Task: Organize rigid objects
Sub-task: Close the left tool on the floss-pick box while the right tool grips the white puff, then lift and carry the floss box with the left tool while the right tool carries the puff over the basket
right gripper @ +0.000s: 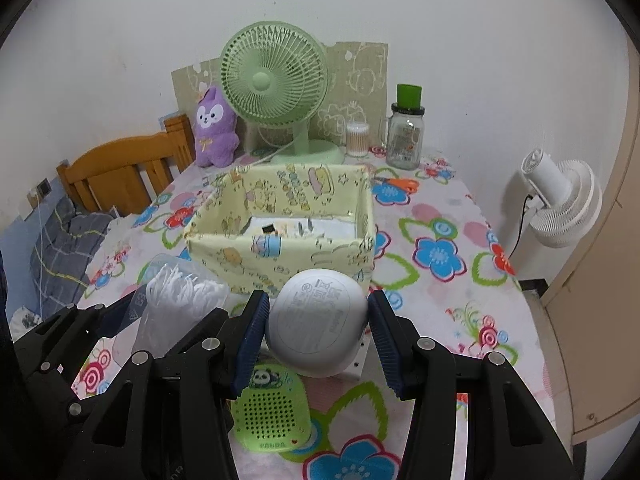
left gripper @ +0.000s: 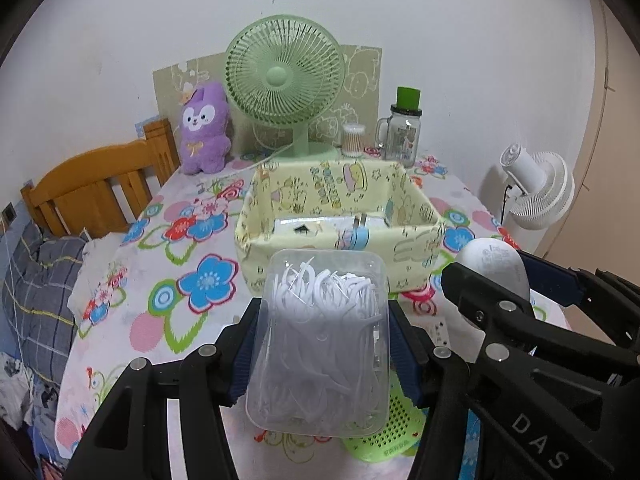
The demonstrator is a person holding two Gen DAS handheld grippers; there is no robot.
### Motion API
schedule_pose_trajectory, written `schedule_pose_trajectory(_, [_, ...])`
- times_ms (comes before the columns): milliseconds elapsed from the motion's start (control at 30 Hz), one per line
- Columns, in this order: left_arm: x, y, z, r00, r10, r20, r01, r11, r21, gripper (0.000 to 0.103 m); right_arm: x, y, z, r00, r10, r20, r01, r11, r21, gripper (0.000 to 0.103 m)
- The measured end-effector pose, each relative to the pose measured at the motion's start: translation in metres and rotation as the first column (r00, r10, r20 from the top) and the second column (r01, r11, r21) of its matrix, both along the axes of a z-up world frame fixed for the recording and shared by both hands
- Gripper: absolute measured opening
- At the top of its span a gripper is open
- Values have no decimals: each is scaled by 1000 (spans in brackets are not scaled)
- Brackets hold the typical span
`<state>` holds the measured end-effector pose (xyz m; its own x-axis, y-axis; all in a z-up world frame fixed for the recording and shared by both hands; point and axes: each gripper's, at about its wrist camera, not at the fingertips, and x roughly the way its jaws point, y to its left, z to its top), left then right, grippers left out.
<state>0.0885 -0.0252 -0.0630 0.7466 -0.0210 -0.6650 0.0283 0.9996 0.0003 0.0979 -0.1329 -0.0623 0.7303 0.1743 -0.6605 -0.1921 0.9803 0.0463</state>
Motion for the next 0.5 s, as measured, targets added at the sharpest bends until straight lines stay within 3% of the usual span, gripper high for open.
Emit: schedule_pose_trajectory(500, [24, -3, 33, 999, 2, 42, -3, 1000, 28, 61, 22, -5, 34, 999, 6, 54, -7, 1000, 13, 54])
